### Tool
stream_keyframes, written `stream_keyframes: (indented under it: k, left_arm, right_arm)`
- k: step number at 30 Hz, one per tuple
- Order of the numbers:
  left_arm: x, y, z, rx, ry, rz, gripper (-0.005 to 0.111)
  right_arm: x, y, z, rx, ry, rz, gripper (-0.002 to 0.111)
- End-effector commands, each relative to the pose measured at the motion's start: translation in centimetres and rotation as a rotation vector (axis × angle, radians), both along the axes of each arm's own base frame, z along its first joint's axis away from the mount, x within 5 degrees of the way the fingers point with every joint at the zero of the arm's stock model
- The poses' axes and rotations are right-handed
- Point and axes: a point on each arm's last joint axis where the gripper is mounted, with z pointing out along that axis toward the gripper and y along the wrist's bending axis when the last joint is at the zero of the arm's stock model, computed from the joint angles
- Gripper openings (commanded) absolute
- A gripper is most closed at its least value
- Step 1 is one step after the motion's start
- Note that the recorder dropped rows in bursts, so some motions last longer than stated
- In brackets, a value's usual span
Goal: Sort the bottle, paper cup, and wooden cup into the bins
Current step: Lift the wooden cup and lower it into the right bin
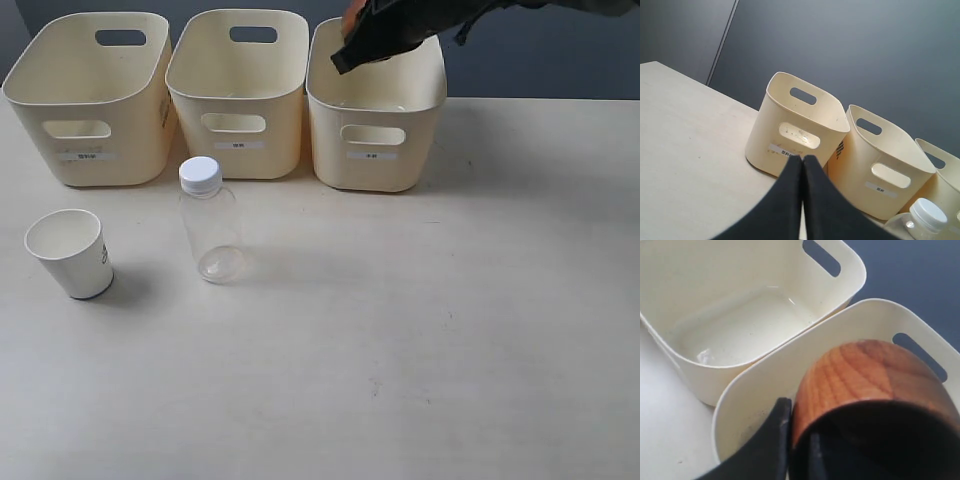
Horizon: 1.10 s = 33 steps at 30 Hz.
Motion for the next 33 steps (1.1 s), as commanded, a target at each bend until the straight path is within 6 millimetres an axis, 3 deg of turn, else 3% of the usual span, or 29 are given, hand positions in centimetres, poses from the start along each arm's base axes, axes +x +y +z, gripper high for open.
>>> stream_keyframes:
  k: [1,9,12,16,17,23,29,33]
  left_arm:
    - [0.0,0.0,0.0,0.014,-0.003,-0.006,0.0]
    - [0.0,0.0,0.0,0.014,-0.003,-0.006,0.0]
    - [0.0,0.0,0.0,0.016,-0.003,-0.006,0.0]
    - [0.0,0.0,0.0,0.016,-0.003,-0.006,0.0]
    - [0.0,0.0,0.0,0.016,-0.003,-0.006,0.0]
    - [0.0,0.0,0.0,0.016,-0.003,-0.006,0.0]
    - [0.0,0.0,0.0,0.016,-0.003,-0.006,0.0]
    - [0.0,0.0,0.0,0.016,-0.003,-0.006,0.0]
  right_arm:
    - [2.1,0.1,-0.9,0.042,0.01,-0.041,-0.001]
    - [3.4,0.3,-3.4,0.036,0.071,-0.084,0.004]
    - [3.1,0.3,-3.6,0.009,0.1,-0.063,0.025]
    - [2.9,0.1,-3.9,0.006,0.154,-0.081,0.073]
    - [2.9,0.0,-4.0,0.004,0.159,-0.097,0.078]
    - [2.4,-0.4,-2.6,-0.02,0.16,-0.108,0.061]
    - [0.5,-0.5,1.4,0.017,0.166,-0.058,0.071]
    - [-1.3,0.0,3.8,0.086,0.203,0.038,0.072]
